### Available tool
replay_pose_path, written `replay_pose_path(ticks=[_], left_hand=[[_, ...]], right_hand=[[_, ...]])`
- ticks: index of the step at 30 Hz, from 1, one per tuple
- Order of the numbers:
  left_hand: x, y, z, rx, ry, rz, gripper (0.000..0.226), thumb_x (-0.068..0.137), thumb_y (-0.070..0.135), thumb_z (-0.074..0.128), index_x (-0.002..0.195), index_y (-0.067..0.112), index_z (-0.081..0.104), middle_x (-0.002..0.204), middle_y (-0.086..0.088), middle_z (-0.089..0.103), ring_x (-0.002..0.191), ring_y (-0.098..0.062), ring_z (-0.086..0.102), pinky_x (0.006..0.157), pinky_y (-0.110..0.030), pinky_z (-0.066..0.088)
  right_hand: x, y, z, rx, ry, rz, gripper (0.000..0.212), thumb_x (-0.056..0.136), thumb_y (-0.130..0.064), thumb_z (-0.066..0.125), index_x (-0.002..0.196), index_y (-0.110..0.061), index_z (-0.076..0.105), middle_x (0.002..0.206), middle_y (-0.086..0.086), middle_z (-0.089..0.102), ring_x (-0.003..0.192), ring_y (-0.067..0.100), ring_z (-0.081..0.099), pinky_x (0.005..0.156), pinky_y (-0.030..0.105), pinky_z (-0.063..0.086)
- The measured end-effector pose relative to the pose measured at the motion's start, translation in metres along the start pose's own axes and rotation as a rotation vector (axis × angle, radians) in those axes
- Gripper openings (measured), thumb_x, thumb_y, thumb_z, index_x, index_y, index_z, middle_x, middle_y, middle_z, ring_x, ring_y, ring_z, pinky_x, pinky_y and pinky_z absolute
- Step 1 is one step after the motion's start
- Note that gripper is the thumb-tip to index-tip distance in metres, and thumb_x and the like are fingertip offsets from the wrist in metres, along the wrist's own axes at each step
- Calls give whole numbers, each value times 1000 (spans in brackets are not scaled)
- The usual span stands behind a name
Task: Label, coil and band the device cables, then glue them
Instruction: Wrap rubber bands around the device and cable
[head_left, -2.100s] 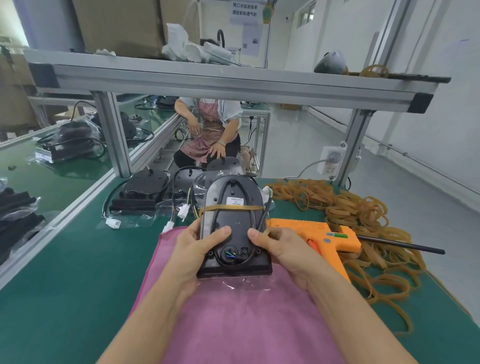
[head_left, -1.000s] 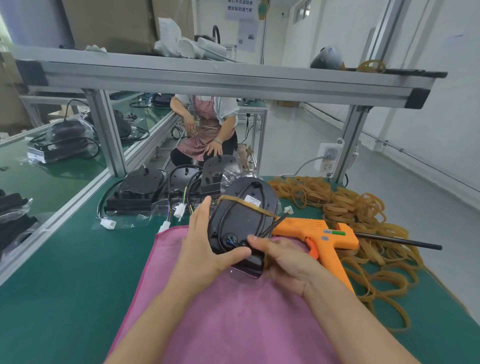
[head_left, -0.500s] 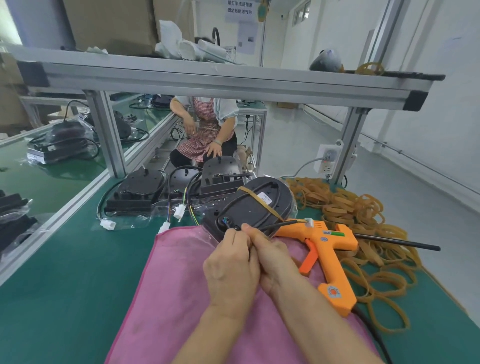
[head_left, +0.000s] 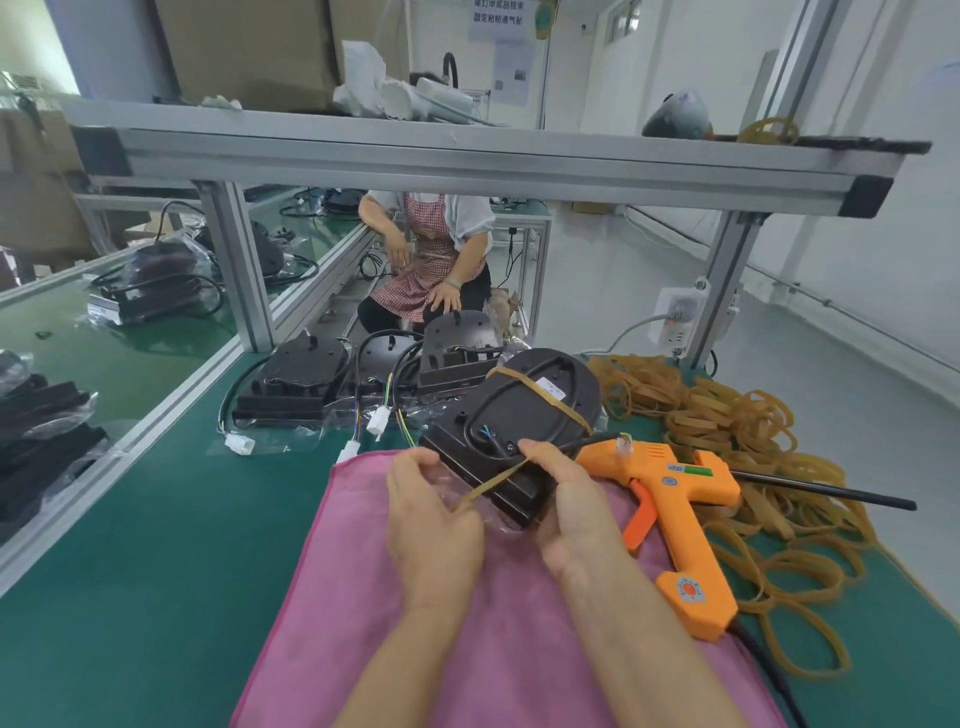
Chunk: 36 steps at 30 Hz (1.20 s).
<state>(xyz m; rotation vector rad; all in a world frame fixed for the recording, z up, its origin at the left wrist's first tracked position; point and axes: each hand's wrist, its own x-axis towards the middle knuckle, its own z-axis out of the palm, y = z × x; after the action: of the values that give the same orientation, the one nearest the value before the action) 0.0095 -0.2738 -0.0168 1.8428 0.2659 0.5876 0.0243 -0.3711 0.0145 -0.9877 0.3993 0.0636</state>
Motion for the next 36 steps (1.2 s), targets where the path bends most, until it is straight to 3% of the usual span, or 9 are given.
replay_pose_path(ticks=[6, 12, 15, 18, 22, 25, 28, 31, 36], left_hand=[[15, 5, -37, 240, -4, 344, 56, 58, -4, 46, 105, 12, 72, 107, 3, 67, 100, -22, 56, 86, -27, 37], [31, 11, -42, 208, -73, 211, 42, 61, -15, 55, 78, 16, 78, 67, 10, 70, 72, -11, 64, 65, -11, 39], [24, 2, -42, 151, -203, 231, 52, 63, -19, 51, 95, 15, 75, 83, 14, 69, 87, -13, 67, 85, -20, 50], [11, -13, -46, 226, -344, 369, 58, 69, -1, 49, 120, 19, 65, 110, 17, 62, 112, -11, 57, 114, -34, 22], [22, -14, -62, 373, -422, 700, 59, 65, -1, 51, 120, 13, 66, 121, 9, 63, 113, -15, 59, 115, -34, 12], [37, -1, -69, 530, -338, 1048, 36, 77, 2, 44, 90, 14, 76, 99, 4, 72, 88, -19, 68, 96, -43, 32], [39, 17, -63, 332, -260, 897, 26, 74, 3, 44, 68, 18, 64, 78, 11, 63, 72, -12, 54, 82, -36, 37], [27, 15, -56, 280, -137, 802, 18, 81, 10, 50, 68, 16, 61, 77, 13, 61, 68, -9, 45, 78, -30, 37], [21, -2, -57, 332, 24, 1044, 14, 97, 18, 47, 84, 20, 51, 79, 4, 67, 70, -14, 55, 76, -31, 40]], right_hand=[[0, -7, -18, -363, 19, -246, 30, 42, -24, 71, 66, -8, 72, 67, 9, 68, 67, 24, 62, 66, 37, 51], [-2, -7, -24, -360, 1, -205, 14, 46, -18, 70, 58, -12, 65, 64, 11, 61, 65, 25, 57, 63, 33, 44], [0, -15, -31, -254, -37, -101, 29, 43, -15, 68, 70, -6, 62, 77, 19, 58, 71, 31, 55, 66, 38, 45], [-2, -24, -39, -223, -94, -25, 21, 40, -14, 66, 58, -10, 59, 74, 18, 57, 63, 31, 57, 62, 38, 47], [-3, -34, -50, -268, -176, -23, 36, 29, -15, 69, 62, -9, 56, 75, 19, 54, 64, 31, 54, 59, 34, 45], [-8, -42, -51, -400, -212, -107, 24, 26, -20, 67, 47, -15, 57, 59, 11, 51, 50, 24, 50, 51, 27, 41], [-10, -42, -47, -397, -254, -63, 21, 31, -21, 67, 50, -18, 59, 62, 10, 55, 53, 23, 53, 56, 29, 41], [-8, -45, -40, -284, -266, -43, 13, 37, -15, 64, 48, -20, 58, 59, 6, 58, 50, 22, 58, 54, 28, 45], [-9, -37, -35, -248, -277, -43, 21, 37, -18, 66, 57, -16, 61, 74, 14, 60, 67, 29, 58, 67, 36, 45]])
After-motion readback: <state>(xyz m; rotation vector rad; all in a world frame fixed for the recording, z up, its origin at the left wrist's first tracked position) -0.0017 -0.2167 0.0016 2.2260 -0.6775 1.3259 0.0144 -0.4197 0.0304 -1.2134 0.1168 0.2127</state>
